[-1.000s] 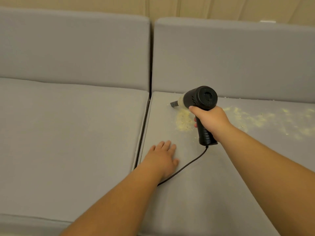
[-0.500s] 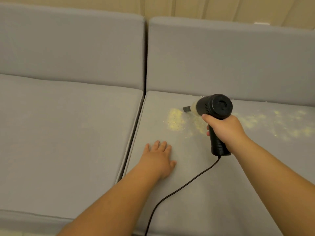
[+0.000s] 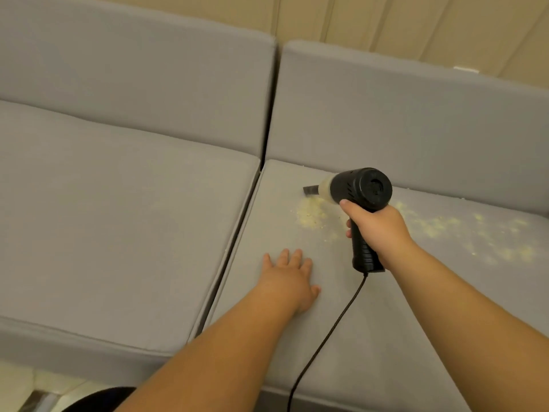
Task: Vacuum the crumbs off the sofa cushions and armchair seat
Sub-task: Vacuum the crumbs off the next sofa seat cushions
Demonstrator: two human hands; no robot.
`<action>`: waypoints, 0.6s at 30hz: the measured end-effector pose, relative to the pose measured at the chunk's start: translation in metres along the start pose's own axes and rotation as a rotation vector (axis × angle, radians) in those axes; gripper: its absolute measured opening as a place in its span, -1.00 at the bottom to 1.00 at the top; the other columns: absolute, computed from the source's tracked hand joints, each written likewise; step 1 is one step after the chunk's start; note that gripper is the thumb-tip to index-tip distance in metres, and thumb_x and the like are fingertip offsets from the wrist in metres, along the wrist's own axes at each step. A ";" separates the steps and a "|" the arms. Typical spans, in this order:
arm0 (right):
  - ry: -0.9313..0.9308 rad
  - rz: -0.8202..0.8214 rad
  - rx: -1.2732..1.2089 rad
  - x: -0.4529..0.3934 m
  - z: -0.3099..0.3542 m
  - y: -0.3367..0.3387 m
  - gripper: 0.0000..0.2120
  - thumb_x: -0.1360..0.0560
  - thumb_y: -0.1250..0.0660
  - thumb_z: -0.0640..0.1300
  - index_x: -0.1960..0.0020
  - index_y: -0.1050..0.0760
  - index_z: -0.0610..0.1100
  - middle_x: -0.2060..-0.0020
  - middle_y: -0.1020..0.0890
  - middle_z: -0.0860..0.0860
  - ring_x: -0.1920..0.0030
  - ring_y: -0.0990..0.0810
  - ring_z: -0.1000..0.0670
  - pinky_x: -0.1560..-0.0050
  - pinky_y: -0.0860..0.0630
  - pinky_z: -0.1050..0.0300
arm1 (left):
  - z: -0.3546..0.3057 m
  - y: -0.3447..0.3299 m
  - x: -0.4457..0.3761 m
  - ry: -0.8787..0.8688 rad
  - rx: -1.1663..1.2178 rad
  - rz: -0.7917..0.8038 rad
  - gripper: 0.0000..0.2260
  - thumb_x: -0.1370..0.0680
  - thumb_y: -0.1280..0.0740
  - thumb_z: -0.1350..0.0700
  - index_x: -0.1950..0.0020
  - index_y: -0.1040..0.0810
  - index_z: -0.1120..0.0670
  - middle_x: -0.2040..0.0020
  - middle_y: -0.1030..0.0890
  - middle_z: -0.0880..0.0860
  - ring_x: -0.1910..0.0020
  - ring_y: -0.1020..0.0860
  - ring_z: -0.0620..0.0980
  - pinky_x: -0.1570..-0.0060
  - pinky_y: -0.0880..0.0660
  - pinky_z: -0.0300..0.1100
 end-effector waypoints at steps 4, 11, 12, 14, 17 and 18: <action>-0.027 -0.070 -0.030 0.010 -0.007 0.020 -0.79 -0.52 -0.52 0.03 -0.05 -0.59 -0.04 0.08 -0.73 -0.16 0.19 -0.73 -0.10 0.11 -0.65 0.00 | -0.001 0.009 0.012 -0.019 -0.015 0.022 -0.38 -0.71 0.04 -0.26 -0.70 0.19 -0.13 -0.69 0.29 -0.01 -0.66 0.26 0.12 -0.53 0.25 0.40; -0.083 -0.068 -0.087 0.021 -0.037 0.035 -0.82 -0.54 -0.51 0.01 0.00 -0.58 -0.05 0.09 -0.73 -0.19 0.20 -0.72 -0.10 0.08 -0.64 -0.02 | 0.014 -0.002 0.008 0.029 -0.005 0.100 -0.38 -0.70 0.03 -0.28 -0.68 0.22 -0.19 -0.68 0.33 -0.02 -0.66 0.27 0.11 -0.53 0.23 0.40; -0.081 -0.071 -0.089 0.020 -0.040 0.036 -0.81 -0.54 -0.51 0.02 0.02 -0.59 -0.07 0.09 -0.73 -0.19 0.21 -0.71 -0.09 0.08 -0.63 -0.02 | 0.016 0.000 0.005 0.031 -0.009 0.105 -0.38 -0.70 0.02 -0.28 -0.68 0.22 -0.19 -0.67 0.33 -0.02 -0.66 0.27 0.10 -0.54 0.22 0.40; -0.088 -0.066 -0.115 0.013 -0.045 0.037 -0.80 -0.54 -0.52 0.02 0.02 -0.60 -0.09 0.10 -0.73 -0.18 0.22 -0.71 -0.07 0.12 -0.63 0.02 | 0.022 0.006 -0.003 0.043 -0.013 0.099 -0.39 -0.71 0.02 -0.27 -0.68 0.22 -0.19 -0.67 0.34 -0.03 -0.66 0.28 0.10 -0.54 0.22 0.39; -0.119 -0.057 -0.190 0.004 -0.049 0.038 -0.77 -0.54 -0.51 0.03 -0.05 -0.61 -0.10 0.11 -0.73 -0.15 0.21 -0.71 -0.07 0.17 -0.61 0.06 | 0.034 0.009 -0.013 0.072 -0.007 0.075 -0.39 -0.70 0.02 -0.27 -0.68 0.22 -0.21 -0.67 0.34 -0.02 -0.66 0.27 0.10 -0.55 0.20 0.36; -0.119 -0.047 -0.199 0.000 -0.050 0.037 -0.77 -0.54 -0.51 0.03 -0.06 -0.61 -0.10 0.11 -0.73 -0.15 0.21 -0.72 -0.07 0.16 -0.62 0.05 | 0.036 0.008 -0.016 0.082 -0.007 0.077 -0.39 -0.70 0.02 -0.28 -0.68 0.21 -0.21 -0.68 0.33 -0.02 -0.66 0.26 0.10 -0.56 0.19 0.36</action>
Point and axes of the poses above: each hand's wrist, its own x-axis away from the middle knuckle, its own y-axis out of the back of the hand, z = x × y, the point moved 7 cm from there along -x, towards the middle knuckle
